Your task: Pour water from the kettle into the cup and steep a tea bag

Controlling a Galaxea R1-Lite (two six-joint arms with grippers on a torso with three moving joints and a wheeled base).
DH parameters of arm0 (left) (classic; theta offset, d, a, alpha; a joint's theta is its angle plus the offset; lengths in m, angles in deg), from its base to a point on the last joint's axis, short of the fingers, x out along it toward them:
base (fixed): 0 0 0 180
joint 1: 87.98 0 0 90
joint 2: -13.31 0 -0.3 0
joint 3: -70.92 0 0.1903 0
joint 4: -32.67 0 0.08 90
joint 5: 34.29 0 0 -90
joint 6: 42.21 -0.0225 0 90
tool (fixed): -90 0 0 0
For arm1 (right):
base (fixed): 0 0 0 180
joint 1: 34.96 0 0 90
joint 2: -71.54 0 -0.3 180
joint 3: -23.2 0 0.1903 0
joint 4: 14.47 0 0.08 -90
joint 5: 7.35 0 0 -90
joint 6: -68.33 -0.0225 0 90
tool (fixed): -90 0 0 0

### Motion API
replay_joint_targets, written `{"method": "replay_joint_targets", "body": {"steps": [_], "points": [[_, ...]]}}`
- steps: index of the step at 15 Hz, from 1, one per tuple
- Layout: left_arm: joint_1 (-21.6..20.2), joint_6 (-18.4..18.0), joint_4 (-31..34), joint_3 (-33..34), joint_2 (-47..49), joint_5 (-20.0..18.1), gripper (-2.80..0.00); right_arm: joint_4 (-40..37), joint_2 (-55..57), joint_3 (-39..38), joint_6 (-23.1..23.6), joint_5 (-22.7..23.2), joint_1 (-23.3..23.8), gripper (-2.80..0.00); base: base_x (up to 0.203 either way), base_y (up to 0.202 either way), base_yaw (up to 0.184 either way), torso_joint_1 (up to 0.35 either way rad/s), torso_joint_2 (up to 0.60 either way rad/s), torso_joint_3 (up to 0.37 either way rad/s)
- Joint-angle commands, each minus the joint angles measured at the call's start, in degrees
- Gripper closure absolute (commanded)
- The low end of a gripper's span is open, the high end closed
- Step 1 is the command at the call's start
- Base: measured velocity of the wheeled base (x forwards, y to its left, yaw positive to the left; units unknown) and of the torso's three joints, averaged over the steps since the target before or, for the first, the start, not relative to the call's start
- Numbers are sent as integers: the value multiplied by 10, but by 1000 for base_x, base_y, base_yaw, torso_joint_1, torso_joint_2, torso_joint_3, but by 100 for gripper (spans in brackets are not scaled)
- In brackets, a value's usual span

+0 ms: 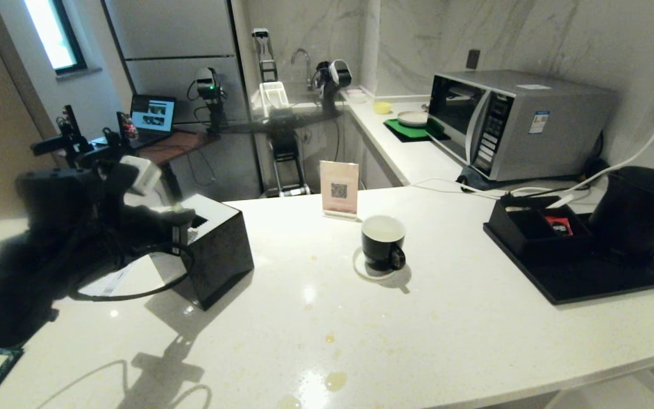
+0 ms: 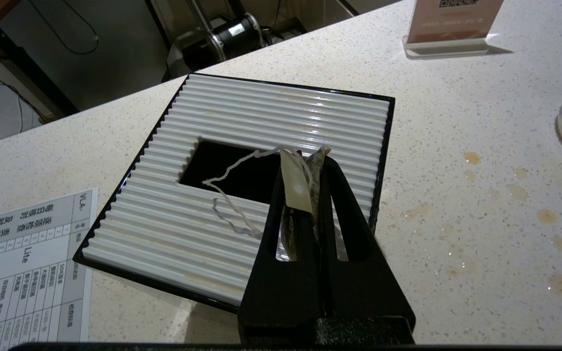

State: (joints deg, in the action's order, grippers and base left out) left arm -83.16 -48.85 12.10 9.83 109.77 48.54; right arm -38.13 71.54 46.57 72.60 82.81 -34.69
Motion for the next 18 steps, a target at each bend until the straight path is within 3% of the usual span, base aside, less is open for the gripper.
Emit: {"method": "replay_joint_targets", "body": {"steps": [1, 18], "points": [[-1, 0, -3, -1, 3, 0, 0, 0, 0, 0, 0, 0, 0, 0, 0, 0, 0, 0, 0, 0], [-24, 5, -7, -51, 17, 6, 0, 0, 0, 0, 0, 0, 0, 0, 0, 0, 0, 0, 0, 0]]}}
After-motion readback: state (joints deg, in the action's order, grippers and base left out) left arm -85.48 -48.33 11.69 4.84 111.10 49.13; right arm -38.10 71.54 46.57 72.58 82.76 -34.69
